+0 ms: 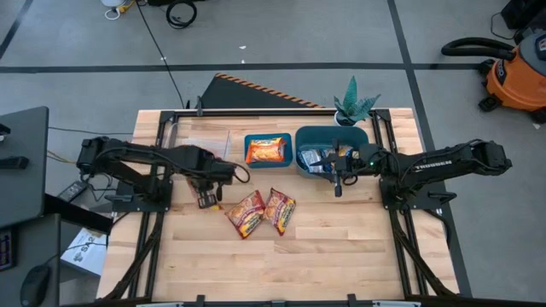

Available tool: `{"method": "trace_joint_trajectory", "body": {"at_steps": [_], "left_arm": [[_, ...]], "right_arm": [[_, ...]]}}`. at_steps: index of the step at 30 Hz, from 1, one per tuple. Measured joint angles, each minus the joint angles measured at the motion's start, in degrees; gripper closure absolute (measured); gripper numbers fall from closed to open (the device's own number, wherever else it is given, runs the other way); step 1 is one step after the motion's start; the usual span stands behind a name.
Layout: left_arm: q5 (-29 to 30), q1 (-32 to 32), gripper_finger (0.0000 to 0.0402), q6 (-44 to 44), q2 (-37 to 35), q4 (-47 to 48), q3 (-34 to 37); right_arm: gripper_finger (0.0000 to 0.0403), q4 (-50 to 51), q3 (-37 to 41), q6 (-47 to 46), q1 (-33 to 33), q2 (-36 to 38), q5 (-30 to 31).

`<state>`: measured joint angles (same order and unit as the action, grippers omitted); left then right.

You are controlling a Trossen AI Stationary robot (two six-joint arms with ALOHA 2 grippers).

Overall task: Sort Maruchan noodles
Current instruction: Put the red noodle pack into the transparent bin

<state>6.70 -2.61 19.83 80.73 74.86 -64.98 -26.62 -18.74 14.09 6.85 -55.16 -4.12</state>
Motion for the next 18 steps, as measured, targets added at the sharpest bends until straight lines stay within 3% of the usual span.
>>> {"method": "trace_joint_trajectory", "body": {"at_steps": [5,10,18], "left_arm": [[0.8,1.1,0.0396,-0.6,0.0,5.1,-6.3],[5.6,1.5,0.0396,-1.0,-0.3,9.4,-10.7],[6.7,4.4,0.0396,-2.6,-4.1,9.9,-14.5]], "right_arm": [[0.0279,0.1,0.0,0.0,0.0,0.0,0.0],[0.0279,0.1,0.0,0.0,0.0,0.0,0.0],[0.0279,0.0,0.0,0.9,-0.1,0.0,0.0]]}}
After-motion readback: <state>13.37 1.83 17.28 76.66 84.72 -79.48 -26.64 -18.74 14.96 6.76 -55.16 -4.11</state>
